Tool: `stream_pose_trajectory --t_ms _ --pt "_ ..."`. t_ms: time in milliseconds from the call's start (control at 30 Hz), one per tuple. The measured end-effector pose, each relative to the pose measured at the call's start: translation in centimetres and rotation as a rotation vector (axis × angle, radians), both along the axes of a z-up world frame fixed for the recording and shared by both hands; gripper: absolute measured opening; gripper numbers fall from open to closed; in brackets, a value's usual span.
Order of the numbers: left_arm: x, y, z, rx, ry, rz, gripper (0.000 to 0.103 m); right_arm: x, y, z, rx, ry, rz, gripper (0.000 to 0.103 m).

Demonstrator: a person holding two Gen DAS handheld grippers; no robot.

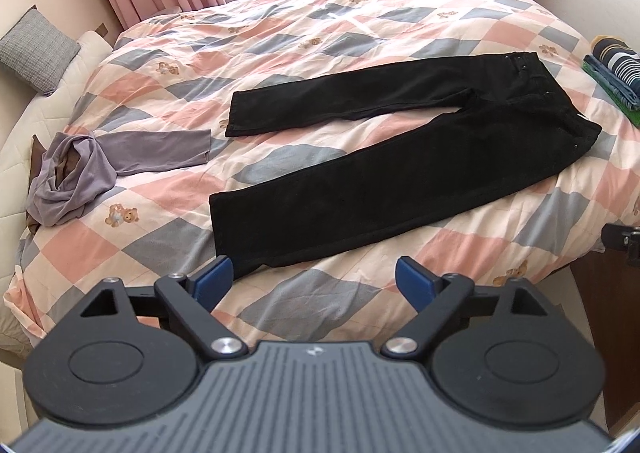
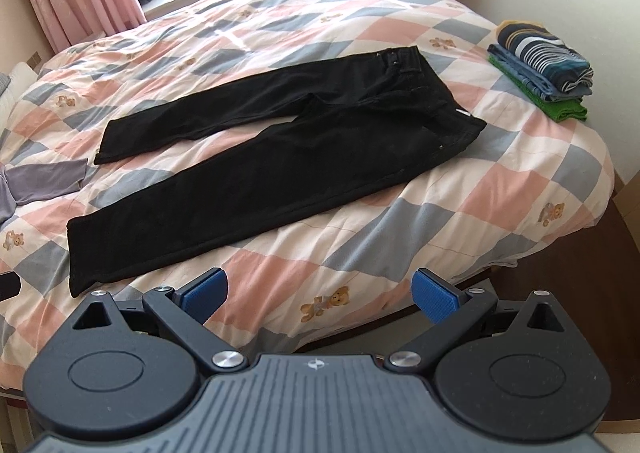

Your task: Fold clothes

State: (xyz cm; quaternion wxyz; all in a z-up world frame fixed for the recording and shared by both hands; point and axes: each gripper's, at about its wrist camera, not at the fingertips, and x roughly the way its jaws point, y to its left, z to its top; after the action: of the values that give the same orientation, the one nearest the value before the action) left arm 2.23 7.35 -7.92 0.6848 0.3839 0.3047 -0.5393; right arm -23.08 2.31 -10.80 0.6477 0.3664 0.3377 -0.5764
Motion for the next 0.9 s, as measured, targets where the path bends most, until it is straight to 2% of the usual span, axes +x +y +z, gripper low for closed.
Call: stream_pose_trajectory --t_ms 200,367,567,900 --pt "0.0 -0.9 -0.6 0.024 0.010 0.005 0.087 0.5 -0.9 0.8 -0.020 0.041 0.011 0.101" --pt "-0.6 -3.1 -1.0 0.033 0.014 0.004 0.087 0.5 -3.5 0.9 -0.026 0.070 0.034 0.101" --pt "-1.3 -7.7 -1.7 0.046 0.018 0.042 0.088 0.5 -9.2 0.0 -0.003 0.077 0.096 0.101" --pt "-4.1 -18.6 -2.3 0.063 0.033 0.148 0.089 -0.6 -21.3 -1.0 0.047 0.104 0.242 0.101"
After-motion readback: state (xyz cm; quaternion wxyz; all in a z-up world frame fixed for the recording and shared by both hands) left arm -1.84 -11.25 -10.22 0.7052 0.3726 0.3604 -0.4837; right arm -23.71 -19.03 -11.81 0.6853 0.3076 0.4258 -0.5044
